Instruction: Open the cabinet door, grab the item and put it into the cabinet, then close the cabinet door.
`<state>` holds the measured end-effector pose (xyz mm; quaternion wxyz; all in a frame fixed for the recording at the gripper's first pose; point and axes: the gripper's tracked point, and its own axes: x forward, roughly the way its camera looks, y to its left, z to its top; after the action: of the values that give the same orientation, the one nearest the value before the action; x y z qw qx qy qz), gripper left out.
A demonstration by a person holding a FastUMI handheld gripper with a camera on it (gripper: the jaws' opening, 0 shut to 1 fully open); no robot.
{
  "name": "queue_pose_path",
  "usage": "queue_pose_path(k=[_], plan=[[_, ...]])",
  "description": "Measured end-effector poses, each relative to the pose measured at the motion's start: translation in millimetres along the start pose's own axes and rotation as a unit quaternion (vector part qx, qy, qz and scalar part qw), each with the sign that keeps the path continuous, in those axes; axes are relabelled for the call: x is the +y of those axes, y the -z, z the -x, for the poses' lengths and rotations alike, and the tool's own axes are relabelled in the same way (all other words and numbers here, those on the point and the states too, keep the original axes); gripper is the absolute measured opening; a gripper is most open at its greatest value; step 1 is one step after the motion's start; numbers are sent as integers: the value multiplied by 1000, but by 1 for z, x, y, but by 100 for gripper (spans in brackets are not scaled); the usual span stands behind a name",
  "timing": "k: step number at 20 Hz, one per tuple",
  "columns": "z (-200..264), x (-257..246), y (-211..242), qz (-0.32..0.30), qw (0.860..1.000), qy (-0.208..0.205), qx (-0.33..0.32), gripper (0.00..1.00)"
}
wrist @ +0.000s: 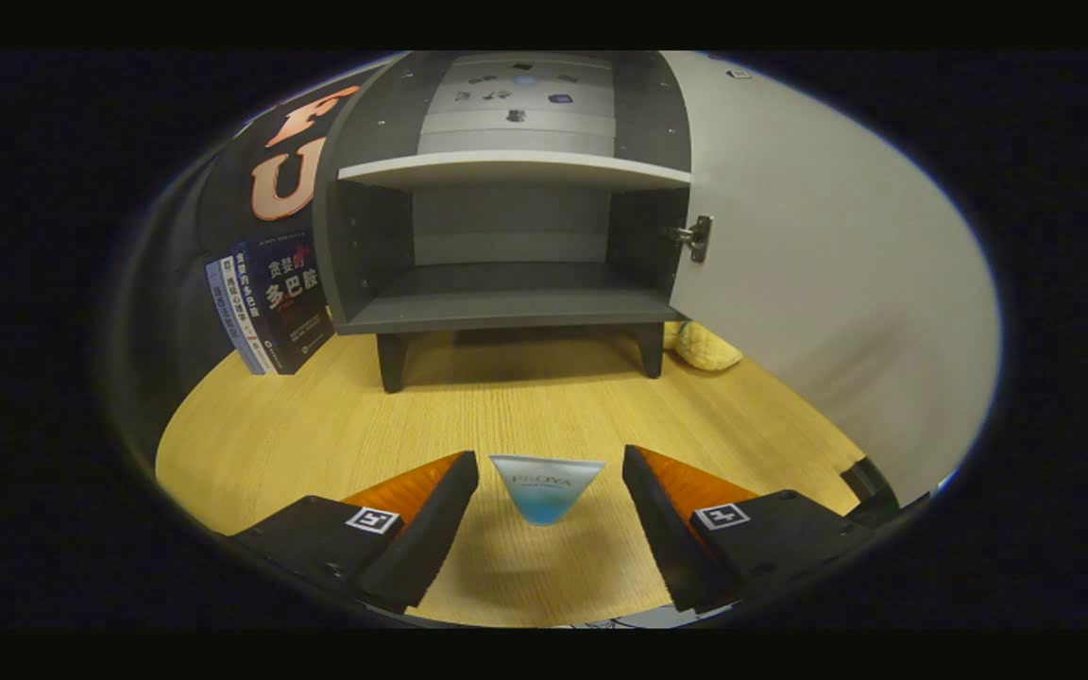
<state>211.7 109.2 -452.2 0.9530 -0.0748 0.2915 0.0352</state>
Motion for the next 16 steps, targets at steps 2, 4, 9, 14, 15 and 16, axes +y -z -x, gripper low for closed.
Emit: queue_pose_path(k=[2,4,9,14,15,16], plan=[[-7,-2,15,-2,1000,0,18,92],[-13,0,25,-11,999,-1,31,78],[-22,0,28,-29,998,-8,47,60],[-11,1,5,-30,998,-16,50,55],[-7,2,-6,-26,998,-16,47,55],[-3,2,-17,-25,999,-18,42,55]])
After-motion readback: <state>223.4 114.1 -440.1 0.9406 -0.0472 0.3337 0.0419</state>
